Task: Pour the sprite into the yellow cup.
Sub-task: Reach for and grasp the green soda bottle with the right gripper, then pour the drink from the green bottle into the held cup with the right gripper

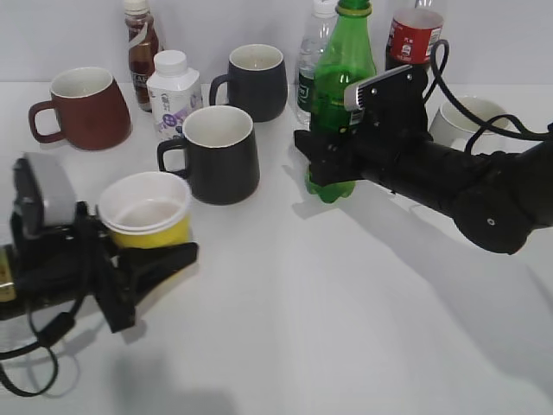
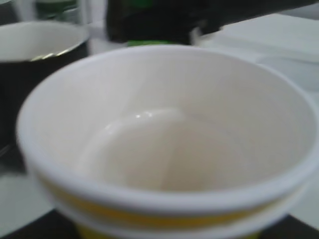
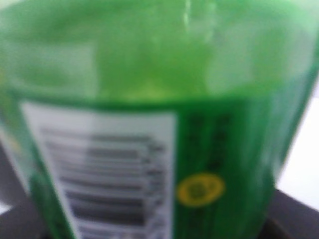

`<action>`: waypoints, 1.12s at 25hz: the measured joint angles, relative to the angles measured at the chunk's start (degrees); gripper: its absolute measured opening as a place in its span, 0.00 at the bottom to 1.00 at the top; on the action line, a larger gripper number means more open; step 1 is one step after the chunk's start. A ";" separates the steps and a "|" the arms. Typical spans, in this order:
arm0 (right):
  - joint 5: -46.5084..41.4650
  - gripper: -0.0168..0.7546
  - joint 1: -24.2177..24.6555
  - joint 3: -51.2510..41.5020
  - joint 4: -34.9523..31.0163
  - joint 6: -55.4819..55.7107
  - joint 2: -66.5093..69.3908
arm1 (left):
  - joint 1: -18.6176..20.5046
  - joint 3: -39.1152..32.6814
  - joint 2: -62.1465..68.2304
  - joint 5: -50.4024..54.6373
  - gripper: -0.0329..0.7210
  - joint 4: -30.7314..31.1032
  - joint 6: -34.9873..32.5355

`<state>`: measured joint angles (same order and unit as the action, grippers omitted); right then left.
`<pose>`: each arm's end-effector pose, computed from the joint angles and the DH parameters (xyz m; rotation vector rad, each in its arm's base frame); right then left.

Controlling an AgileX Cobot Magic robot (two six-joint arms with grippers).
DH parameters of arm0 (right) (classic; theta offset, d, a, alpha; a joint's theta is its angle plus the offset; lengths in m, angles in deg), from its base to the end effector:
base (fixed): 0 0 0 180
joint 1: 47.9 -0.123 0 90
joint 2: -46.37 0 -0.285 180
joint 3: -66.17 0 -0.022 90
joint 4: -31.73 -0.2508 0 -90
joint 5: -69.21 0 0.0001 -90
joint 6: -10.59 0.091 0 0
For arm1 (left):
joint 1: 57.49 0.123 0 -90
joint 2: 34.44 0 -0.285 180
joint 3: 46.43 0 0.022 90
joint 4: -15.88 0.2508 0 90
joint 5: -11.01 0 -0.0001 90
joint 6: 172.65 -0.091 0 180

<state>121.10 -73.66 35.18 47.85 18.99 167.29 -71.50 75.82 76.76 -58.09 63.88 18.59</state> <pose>0.3256 0.1792 0.1393 -0.5799 1.6906 0.4974 0.2125 -0.1181 0.1257 0.8888 1.6473 -0.7663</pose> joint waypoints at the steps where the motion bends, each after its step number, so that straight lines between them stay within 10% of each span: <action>1: 0.05 0.62 0.00 0.06 0.00 0.00 0.06 | -1.11 0.34 0.00 0.00 0.58 -0.13 0.00; 11: -2.32 0.59 0.00 0.00 4.02 -5.70 -2.09 | -12.01 7.97 0.00 5.04 0.58 -3.98 0.21; 28: -9.83 0.59 0.00 -0.11 5.76 -50.18 -12.77 | -13.00 9.62 0.00 7.76 0.58 -3.78 3.41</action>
<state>111.26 -73.66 35.07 53.62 -31.19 154.51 -84.50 85.44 76.76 -50.33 60.10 22.00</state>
